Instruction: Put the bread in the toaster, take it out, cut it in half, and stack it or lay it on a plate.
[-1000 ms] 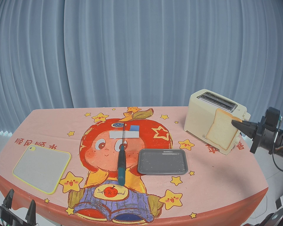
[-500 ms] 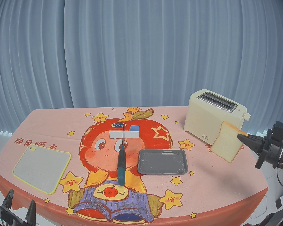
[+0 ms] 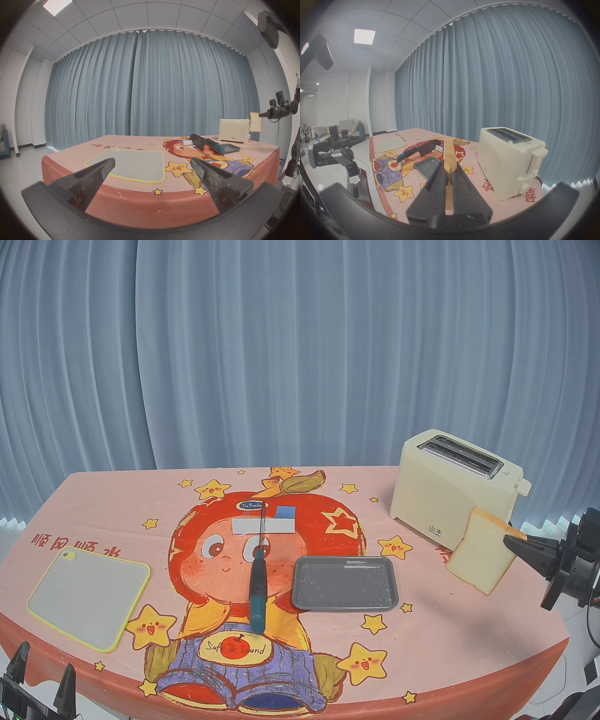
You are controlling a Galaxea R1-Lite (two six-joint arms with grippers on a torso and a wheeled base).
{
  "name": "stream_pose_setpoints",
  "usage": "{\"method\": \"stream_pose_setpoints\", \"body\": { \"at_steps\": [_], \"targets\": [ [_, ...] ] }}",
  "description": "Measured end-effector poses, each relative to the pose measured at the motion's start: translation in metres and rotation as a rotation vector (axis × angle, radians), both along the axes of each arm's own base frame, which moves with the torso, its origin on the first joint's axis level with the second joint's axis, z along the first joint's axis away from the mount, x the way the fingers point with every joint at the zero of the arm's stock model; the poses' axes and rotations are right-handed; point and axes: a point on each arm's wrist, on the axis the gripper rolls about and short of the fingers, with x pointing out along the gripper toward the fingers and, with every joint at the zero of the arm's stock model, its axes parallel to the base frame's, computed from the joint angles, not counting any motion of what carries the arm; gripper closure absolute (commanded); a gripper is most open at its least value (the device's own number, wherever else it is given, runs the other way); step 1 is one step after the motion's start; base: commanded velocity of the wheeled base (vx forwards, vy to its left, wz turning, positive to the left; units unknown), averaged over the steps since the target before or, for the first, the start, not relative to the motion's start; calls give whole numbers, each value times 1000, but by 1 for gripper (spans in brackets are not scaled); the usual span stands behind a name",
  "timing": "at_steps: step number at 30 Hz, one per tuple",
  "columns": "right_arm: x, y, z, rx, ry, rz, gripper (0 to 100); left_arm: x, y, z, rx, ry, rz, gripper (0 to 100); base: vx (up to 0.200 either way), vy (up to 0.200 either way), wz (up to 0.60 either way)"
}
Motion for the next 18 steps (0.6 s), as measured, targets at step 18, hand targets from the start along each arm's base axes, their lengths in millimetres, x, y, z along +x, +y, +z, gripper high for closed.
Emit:
{"method": "stream_pose_setpoints", "body": {
  "at_steps": [18],
  "targets": [
    [-1, 7, -2, -6, 12, 22, 100, 0, 0, 0, -6, 0, 4, 0, -133, 0, 0]
  ]
}}
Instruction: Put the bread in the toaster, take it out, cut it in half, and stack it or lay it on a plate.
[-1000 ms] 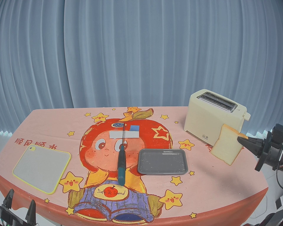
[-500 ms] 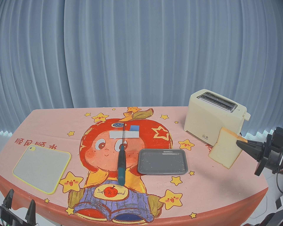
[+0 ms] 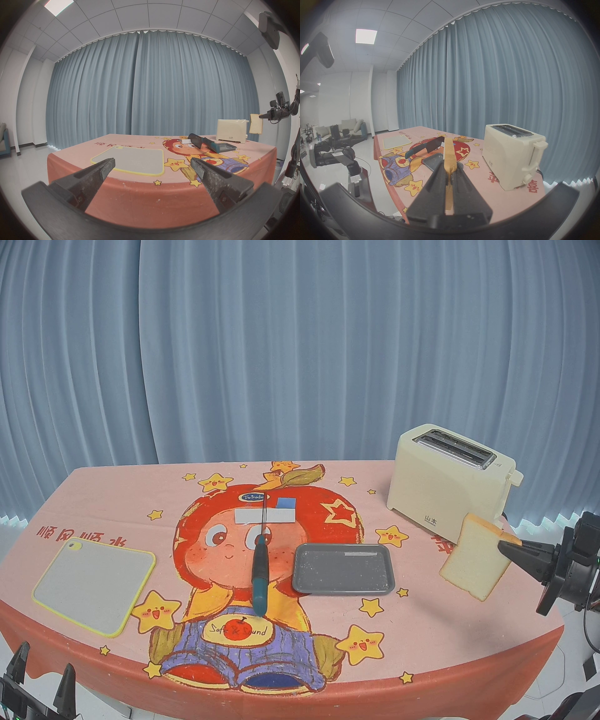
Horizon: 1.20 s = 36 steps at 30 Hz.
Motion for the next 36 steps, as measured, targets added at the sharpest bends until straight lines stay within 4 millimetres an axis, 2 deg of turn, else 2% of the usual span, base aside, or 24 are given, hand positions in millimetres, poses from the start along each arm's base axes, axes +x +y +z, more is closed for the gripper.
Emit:
{"method": "stream_pose_setpoints", "body": {
  "at_steps": [7, 19, 36],
  "targets": [
    [3, -1, -1, -2, 13, -106, 100, 0, 0, 0, 0, 0, -1, 0, 0, 0, 0],
    [6, 0, 2, -3, 6, -138, 100, 0, 0, 0, 0, 0, 0, 0, 0, 0, 0],
    [5, 4, 4, -4, -3, -165, 100, 0, 0, 0, 0, 0, 0, 0, 0, 200, 0]
  ]
}}
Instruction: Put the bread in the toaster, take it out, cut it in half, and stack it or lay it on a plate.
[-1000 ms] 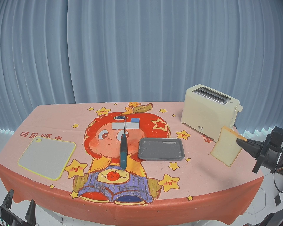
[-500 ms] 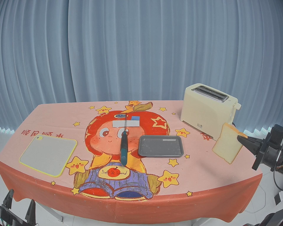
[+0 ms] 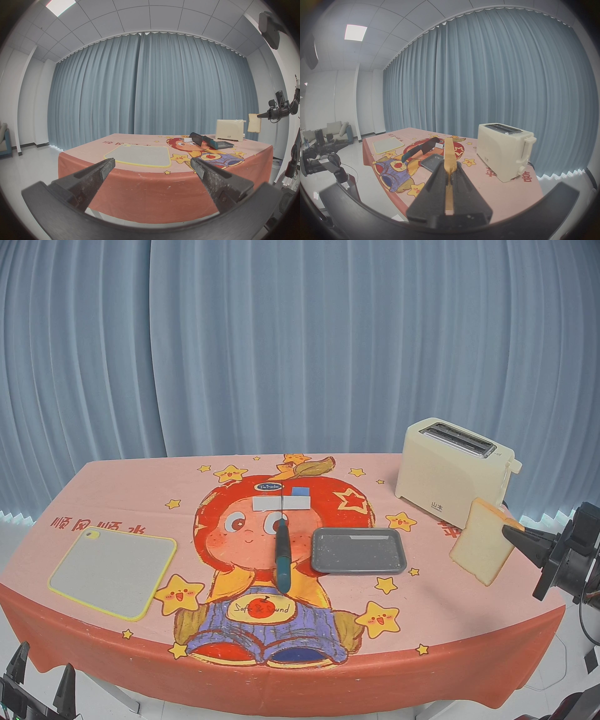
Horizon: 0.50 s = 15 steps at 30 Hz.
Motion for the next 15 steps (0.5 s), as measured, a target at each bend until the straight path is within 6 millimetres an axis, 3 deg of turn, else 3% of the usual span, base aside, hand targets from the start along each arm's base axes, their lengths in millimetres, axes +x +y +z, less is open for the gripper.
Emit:
{"method": "stream_pose_setpoints", "body": {
  "at_steps": [15],
  "targets": [
    [-1, 1, 1, 2, -5, 9, 100, 0, 0, 0, 0, 0, 0, 0, 0, 200, 0]
  ]
}}
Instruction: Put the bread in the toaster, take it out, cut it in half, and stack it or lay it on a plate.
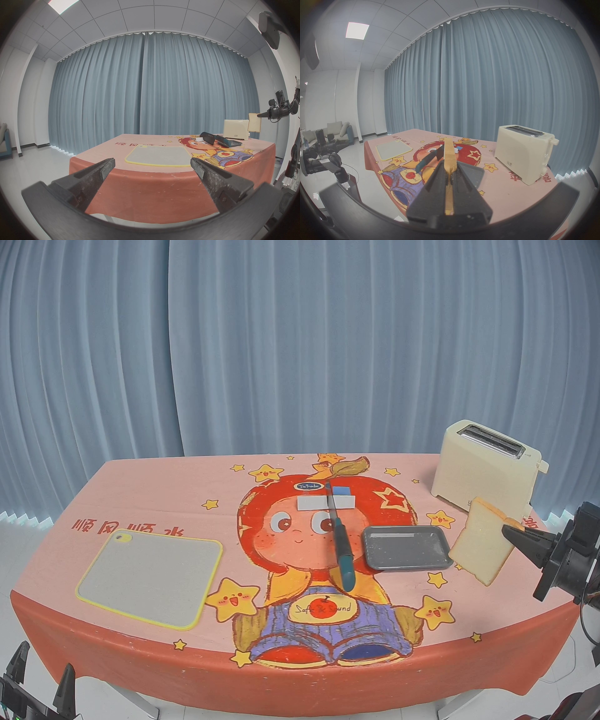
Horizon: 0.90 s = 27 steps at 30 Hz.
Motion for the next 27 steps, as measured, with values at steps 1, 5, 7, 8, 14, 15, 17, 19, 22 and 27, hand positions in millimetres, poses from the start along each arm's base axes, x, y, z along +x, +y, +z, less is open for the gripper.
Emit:
{"method": "stream_pose_setpoints", "body": {
  "at_steps": [1, 5, 7, 8, 14, 15, 17, 19, 22, 27],
  "targets": [
    [0, 0, 0, 1, -1, 0, 100, 0, 0, 0, 0, 0, 0, 0, 0, 200, 0],
    [0, 0, 0, 1, -2, 2, 100, 0, 0, 0, 0, 0, 0, 0, 0, 200, 0],
    [0, 1, 0, 1, -2, 4, 100, 0, 0, 0, 0, 0, 0, 0, 0, 200, 0],
    [-1, 1, 0, 2, -1, 6, 100, 0, 0, 0, 0, 0, 0, 0, 0, 200, 0],
    [-1, 1, -1, 0, 3, 10, 100, 0, 0, 0, 0, 0, 0, 0, 0, 200, 0],
    [-1, 1, -1, 2, 4, 11, 100, 0, 0, 0, 0, 0, 0, 0, 0, 200, 0],
    [-1, 2, -1, 6, 5, 12, 100, 0, 0, 0, 0, 0, 0, 0, 0, 200, 0],
    [-1, 2, -1, 11, 8, 12, 100, 0, 0, 0, 0, 0, 0, 0, 0, 200, 0],
    [-1, 2, 0, 14, 9, 13, 100, 0, 0, 0, 0, 0, 0, 0, 0, 200, 0],
    [-2, 3, -1, 12, 14, 18, 100, 0, 0, 0, 0, 0, 0, 0, 0, 200, 0]
  ]
}}
